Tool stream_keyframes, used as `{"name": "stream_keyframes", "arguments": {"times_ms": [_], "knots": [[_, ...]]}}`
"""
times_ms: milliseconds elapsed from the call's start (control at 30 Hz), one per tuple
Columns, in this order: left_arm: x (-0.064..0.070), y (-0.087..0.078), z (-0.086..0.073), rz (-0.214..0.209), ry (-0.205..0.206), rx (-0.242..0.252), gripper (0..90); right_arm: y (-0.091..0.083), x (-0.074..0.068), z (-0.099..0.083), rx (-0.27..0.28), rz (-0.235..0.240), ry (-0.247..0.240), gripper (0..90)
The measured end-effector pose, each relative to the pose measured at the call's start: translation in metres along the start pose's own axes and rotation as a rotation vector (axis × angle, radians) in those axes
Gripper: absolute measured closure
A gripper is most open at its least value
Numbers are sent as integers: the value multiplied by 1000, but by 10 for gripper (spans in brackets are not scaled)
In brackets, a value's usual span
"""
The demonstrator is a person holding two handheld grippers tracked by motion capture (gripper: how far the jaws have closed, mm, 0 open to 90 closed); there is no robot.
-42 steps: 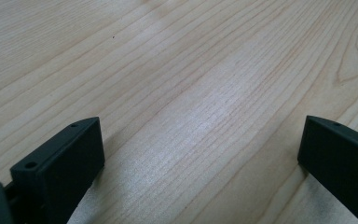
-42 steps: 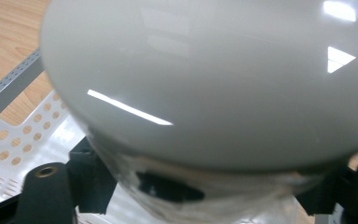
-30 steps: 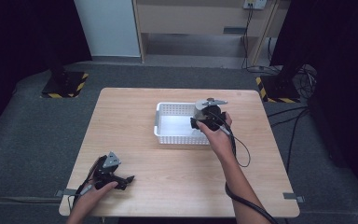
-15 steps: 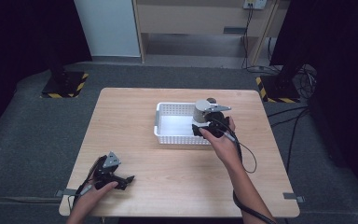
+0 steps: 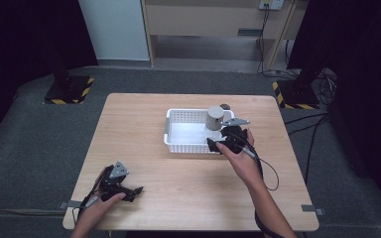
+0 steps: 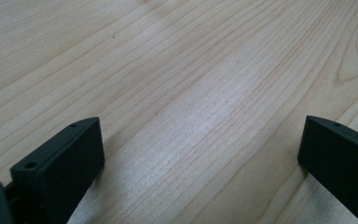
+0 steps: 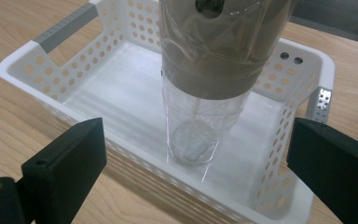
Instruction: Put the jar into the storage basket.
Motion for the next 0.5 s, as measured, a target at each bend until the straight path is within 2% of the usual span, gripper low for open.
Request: {"name": "stream_keyframes", "arguments": {"times_ms": [500], "knots": [[0,0,0,0,0,0,0,-13,-4,-20,-2,28,-8,42]]}}
Point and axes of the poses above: each handheld gripper's, and its own axes: y roughly forward along the jaws, z roughly out of its top, x roughly to its right, the point moved 4 cm from there along y, roughly forward along the jaws, and after that the axes turned 1 degree about -x, right-handed, at the moved point
